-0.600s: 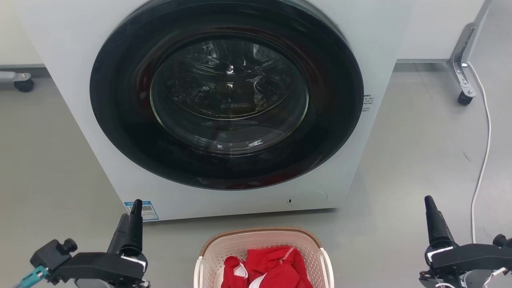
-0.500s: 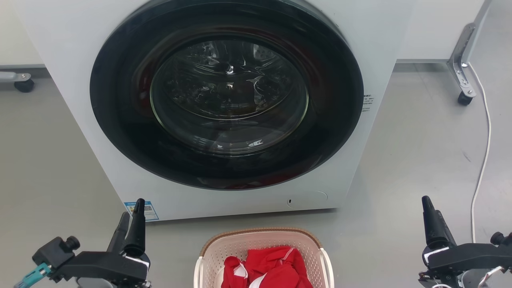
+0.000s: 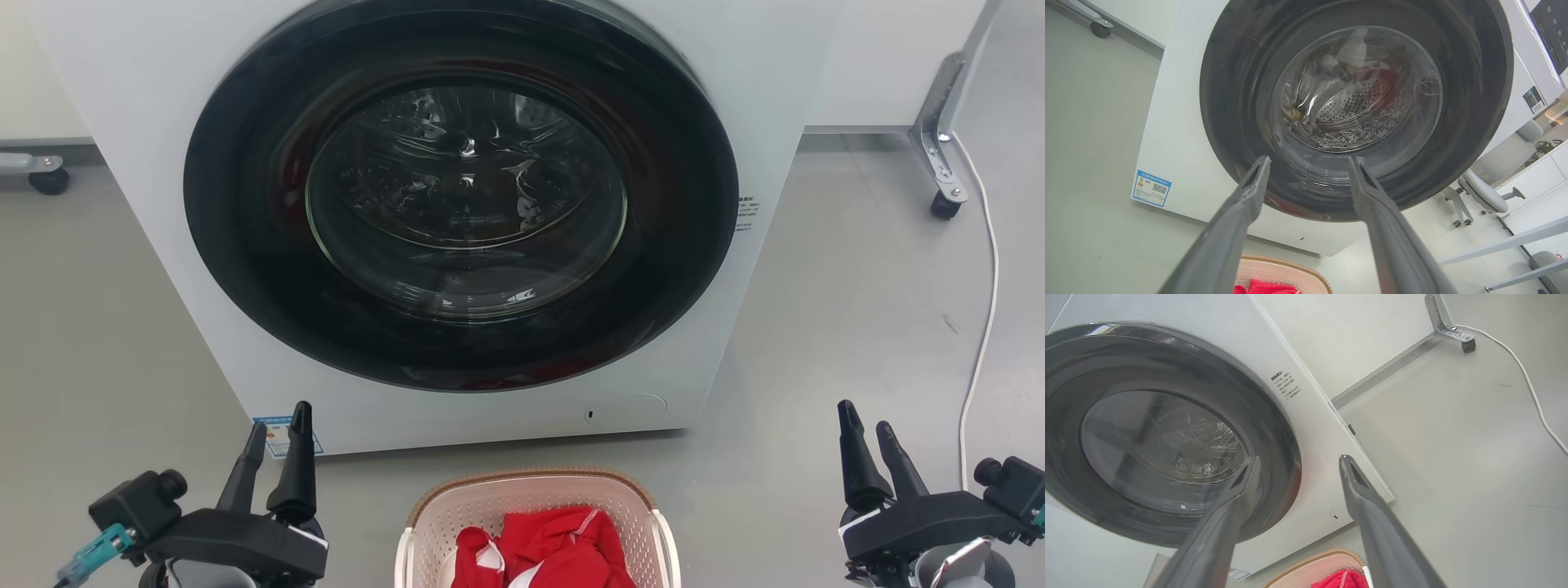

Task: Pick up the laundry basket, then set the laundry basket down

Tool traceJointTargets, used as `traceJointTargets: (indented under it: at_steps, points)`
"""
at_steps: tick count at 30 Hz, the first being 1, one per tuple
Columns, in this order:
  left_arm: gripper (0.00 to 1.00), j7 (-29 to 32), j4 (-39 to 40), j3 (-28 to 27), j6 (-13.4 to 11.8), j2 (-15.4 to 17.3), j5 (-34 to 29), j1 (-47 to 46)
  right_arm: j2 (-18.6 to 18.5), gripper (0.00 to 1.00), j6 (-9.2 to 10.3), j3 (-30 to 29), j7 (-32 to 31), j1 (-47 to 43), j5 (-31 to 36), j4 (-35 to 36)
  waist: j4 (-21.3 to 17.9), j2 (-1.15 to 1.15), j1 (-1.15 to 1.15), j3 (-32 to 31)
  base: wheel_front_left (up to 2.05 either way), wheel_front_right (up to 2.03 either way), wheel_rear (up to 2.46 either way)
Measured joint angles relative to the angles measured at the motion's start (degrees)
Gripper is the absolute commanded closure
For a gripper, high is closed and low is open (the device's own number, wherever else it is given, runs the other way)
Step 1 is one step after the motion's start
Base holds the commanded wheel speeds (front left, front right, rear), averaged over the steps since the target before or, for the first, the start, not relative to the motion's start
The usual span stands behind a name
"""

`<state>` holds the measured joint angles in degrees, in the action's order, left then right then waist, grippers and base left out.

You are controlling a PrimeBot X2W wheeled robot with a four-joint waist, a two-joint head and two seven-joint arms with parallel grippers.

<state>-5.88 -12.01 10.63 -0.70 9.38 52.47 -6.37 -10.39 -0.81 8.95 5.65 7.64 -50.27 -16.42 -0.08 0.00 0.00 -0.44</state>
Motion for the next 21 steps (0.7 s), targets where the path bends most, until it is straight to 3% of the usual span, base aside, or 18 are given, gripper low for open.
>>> traceJointTargets:
  at_steps: [21]
  points:
    - [0.00,-3.57,0.65,4.61,-3.44,1.67,-14.62,0.03,-2.36,0.00,2.37,5.65,4.09,0.63,13.38,-1.87,0.00,0.00,0.00,-0.52,0.00,0.00,0.00]
